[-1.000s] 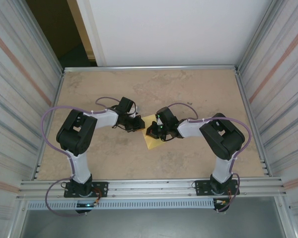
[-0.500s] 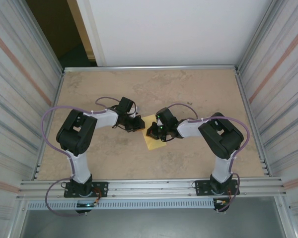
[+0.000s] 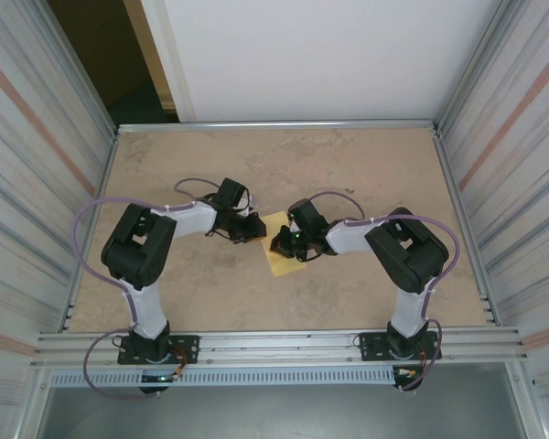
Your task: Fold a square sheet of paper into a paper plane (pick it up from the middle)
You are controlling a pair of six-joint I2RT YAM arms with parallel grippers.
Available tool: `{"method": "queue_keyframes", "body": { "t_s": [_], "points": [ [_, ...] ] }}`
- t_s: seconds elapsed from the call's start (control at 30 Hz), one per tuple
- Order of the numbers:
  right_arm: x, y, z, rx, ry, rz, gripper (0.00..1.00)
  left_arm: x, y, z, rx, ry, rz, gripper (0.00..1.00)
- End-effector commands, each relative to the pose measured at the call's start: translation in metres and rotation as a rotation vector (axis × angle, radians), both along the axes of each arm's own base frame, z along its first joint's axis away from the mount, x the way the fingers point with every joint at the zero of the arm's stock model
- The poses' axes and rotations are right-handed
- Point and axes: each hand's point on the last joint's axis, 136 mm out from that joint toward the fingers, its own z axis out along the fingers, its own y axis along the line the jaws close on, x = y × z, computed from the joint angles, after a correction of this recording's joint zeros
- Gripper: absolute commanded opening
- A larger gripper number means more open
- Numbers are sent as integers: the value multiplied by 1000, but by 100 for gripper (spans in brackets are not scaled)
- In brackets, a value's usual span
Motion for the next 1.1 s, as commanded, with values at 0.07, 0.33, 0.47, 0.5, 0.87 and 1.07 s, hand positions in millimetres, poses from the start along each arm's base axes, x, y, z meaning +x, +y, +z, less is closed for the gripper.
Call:
{"method": "queue_keyframes", "body": {
  "t_s": [0.07, 0.33, 0.47, 0.5, 0.87, 1.07],
  "points": [
    [-6, -8, -20, -56, 62, -30, 11, 22, 19, 47, -14, -103, 83, 18],
    [-6, -5, -18, -43, 63, -22, 26, 13, 34, 56, -21, -110, 124, 20],
    [-5, -4, -17, -39, 61, -20, 32, 4, 37, 55, -33, -97, 139, 20],
    [-5, -4, -16, -36, 60, -19, 33, 2, 37, 55, -43, -93, 142, 20],
    [-6, -9, -20, -41, 66, -20, 19, -25, 6, 47, -112, -45, 68, 13],
    [-9, -11, -24, -47, 77, -20, 16, -36, -4, 35, -112, -16, 47, 11]
  ]
}}
